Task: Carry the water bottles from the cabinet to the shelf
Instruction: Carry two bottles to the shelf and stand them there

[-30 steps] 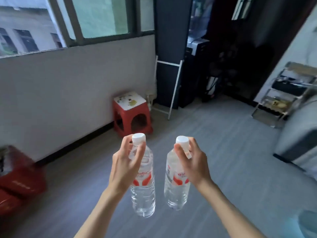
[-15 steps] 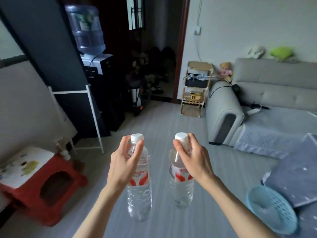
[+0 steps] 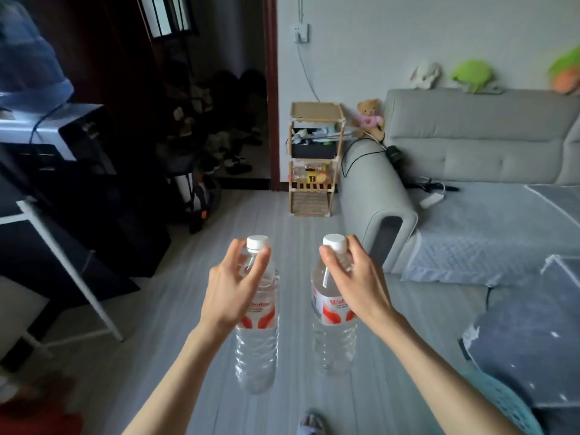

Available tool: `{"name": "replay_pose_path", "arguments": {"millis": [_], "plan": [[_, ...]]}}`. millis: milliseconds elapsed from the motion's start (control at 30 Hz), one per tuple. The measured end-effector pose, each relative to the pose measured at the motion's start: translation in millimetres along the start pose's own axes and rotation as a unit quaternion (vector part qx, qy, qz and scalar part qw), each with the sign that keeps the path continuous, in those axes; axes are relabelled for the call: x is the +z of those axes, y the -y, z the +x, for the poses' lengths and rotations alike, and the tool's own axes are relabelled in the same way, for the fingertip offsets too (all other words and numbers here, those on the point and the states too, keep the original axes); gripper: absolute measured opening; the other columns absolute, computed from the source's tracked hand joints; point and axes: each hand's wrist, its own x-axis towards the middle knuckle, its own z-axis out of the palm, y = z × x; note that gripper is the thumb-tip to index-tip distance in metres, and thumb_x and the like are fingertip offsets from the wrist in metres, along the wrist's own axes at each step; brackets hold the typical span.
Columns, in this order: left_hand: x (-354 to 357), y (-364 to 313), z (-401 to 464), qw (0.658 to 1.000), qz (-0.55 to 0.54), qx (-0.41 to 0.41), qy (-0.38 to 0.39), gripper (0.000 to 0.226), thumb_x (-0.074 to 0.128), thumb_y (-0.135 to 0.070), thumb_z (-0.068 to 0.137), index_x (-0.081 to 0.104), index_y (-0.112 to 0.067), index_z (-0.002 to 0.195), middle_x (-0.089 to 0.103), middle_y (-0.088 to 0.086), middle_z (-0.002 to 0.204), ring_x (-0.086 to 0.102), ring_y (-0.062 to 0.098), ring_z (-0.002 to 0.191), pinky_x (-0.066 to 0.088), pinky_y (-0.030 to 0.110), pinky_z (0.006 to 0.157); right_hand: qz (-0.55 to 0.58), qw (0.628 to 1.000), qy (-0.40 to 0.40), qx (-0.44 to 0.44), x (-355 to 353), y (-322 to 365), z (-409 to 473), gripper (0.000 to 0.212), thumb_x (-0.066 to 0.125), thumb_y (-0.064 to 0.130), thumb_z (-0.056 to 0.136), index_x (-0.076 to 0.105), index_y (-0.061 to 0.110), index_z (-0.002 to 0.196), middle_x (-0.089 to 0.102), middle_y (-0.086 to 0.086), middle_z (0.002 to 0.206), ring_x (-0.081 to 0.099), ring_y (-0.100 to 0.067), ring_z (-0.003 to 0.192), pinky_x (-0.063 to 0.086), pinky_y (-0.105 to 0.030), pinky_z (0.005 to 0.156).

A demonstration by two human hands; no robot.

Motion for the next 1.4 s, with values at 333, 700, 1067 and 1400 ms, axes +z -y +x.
{"name": "replay_pose_path", "arguments": {"millis": [333,700,1067,1400], "plan": [[79.1,-8.1,213.4,1.0,0.0,-0.006,-0.012,0.031,0.053,-0.055,0.082,0.05,-0.025,0.081,0.065,-0.013,0.08,0.064,0.007,0.068,0.053,0.036,0.068,0.008,1.0,0.012,-0.013,-5.9,-50.2,234.5,0.032,0.044,0.058,0.082,0.049,0.027,0.093,0.061,0.013,0.073,0.063,-0.014,0.07,0.054,-0.035,0.065],[163.4,37.4,479.4,1.0,-0.008,0.003,0.018,0.024,0.051,-0.05,0.083,0.051,-0.026,0.085,0.066,-0.007,0.077,0.066,0.009,0.071,0.056,0.044,0.072,-0.002,1.0,0.009,-0.002,48.4,-112.9,497.7,0.011,0.046,0.049,0.086,0.042,0.039,0.088,0.057,0.021,0.074,0.063,-0.01,0.074,0.052,-0.027,0.064],[251.3,52.1,719.8,0.999,0.008,0.013,0.051,0.018,0.05,-0.049,0.084,0.051,-0.031,0.086,0.066,-0.013,0.069,0.062,0.003,0.067,0.054,0.037,0.068,-0.011,0.998,-0.034,0.061,59.0,-176.8,725.6,0.018,0.047,0.047,0.088,0.044,0.029,0.09,0.063,0.011,0.078,0.059,0.001,0.067,0.04,-0.014,0.051],[345.8,36.1,923.7,0.997,0.067,0.039,-0.007,0.028,0.049,-0.047,0.084,0.05,-0.022,0.094,0.067,-0.003,0.069,0.065,0.012,0.067,0.054,0.038,0.067,-0.043,0.999,-0.016,-0.001,48.7,-242.1,948.8,0.033,0.049,0.052,0.084,0.052,0.022,0.097,0.066,0.006,0.084,0.063,-0.019,0.081,0.044,-0.029,0.067]]}}
